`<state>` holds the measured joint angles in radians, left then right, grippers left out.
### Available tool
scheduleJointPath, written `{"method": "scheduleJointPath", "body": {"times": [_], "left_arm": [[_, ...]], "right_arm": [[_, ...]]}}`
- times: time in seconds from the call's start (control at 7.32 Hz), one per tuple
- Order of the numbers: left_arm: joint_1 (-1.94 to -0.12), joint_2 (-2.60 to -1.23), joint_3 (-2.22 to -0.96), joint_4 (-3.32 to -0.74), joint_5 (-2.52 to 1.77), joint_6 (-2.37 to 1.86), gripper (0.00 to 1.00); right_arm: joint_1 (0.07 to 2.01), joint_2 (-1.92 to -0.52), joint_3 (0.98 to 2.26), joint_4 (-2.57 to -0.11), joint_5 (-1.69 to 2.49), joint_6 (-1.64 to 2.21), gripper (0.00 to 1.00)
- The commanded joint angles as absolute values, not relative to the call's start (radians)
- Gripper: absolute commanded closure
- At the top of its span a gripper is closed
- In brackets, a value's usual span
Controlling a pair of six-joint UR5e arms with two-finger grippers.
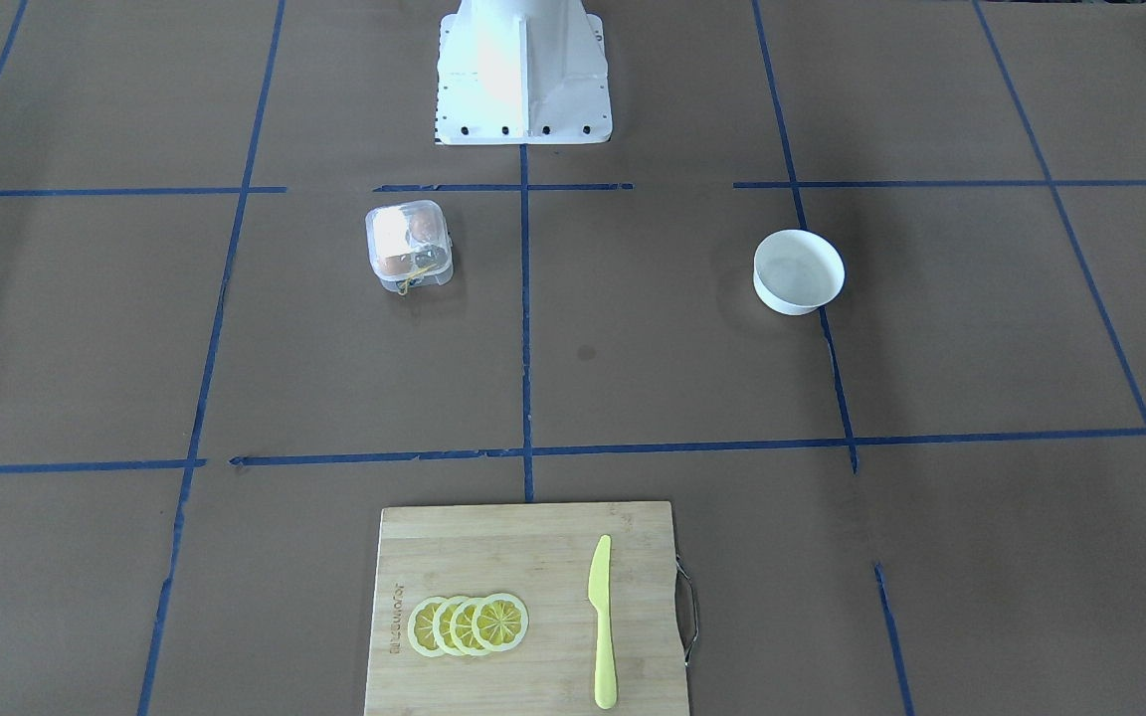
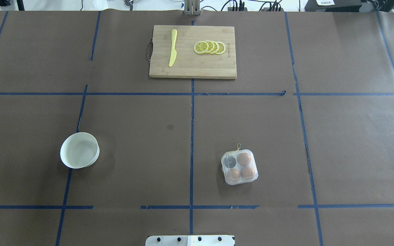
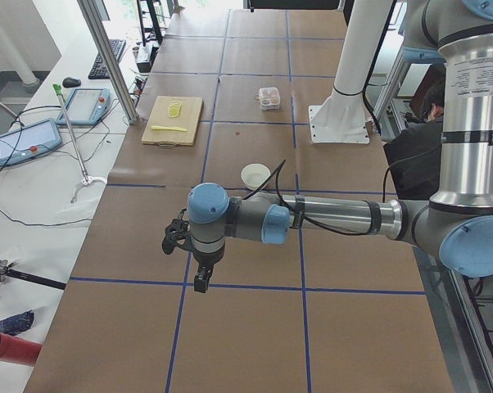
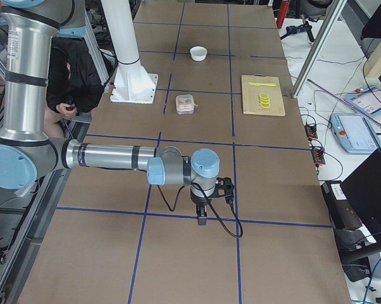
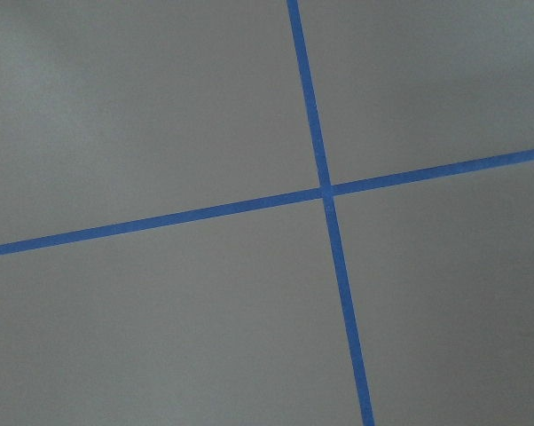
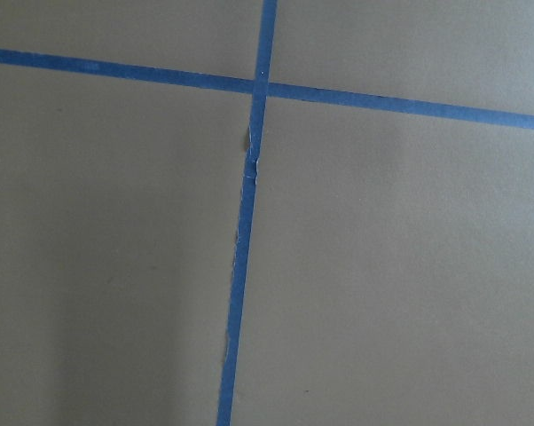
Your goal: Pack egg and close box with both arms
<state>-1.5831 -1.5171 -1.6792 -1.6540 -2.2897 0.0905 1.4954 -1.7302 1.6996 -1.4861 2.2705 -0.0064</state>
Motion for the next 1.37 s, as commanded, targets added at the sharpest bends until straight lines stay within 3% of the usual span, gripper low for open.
{"method": "scheduleJointPath", "body": {"times": [0.0, 1.23], "left_arm": [[-1.583, -1.517, -1.68, -1.655, -2.29, 0.091, 0.0], [-1.583, -1.517, -1.677, -1.651, -2.289, 0.091, 0.0]], "right_arm": [[1.48, -1.73, 1.7, -1.486, 2.267, -0.008, 0.0], [1.465, -1.73, 1.7, -1.483, 2.266, -0.008, 0.0]]}}
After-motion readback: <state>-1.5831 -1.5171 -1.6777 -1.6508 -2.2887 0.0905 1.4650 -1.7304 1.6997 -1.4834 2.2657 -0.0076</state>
